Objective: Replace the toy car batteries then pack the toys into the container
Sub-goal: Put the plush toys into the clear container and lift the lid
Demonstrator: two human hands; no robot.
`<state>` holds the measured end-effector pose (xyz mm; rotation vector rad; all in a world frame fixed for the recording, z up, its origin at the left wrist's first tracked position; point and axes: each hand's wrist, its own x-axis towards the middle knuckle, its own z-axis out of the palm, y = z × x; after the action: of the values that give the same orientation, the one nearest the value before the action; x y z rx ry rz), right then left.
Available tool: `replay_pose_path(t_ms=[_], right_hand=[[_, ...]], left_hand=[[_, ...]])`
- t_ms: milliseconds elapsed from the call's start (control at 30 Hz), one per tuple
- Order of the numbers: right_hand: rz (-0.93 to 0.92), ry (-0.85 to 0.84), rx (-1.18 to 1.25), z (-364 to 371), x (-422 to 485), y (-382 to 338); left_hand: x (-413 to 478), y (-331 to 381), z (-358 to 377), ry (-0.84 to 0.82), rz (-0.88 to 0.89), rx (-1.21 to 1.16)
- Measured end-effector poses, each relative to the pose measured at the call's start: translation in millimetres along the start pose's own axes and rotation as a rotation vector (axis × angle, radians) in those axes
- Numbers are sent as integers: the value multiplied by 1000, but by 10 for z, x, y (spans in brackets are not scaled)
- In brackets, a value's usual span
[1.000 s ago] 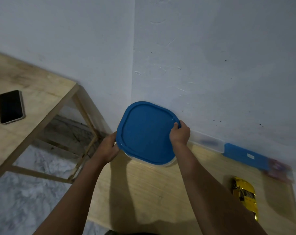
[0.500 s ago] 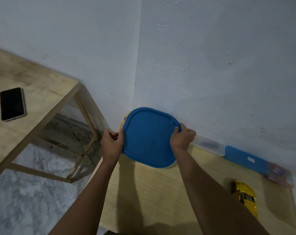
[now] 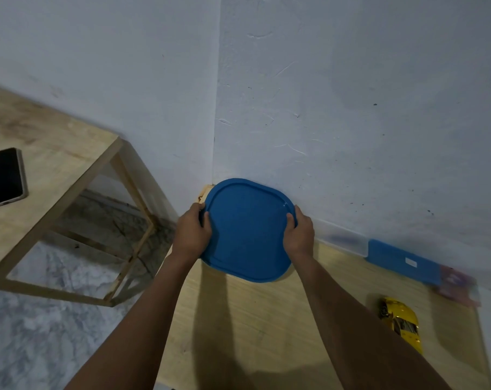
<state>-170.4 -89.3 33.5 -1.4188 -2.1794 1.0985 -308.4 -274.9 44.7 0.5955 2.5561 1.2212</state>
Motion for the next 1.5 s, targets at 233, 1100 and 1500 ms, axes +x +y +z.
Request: replay_pose_path(t_ms=[233,1100,1500], right_hand=[[-128,48,-255,12,-126,-117],[-143,-26,-278,-23,-125,-76],[-95,-225,-298,-322,-63,-189]], left_hand=[[17,12,94,-93,106,206],[-23,-18,163,10,57,213],[98,48,35,-199,40,71]])
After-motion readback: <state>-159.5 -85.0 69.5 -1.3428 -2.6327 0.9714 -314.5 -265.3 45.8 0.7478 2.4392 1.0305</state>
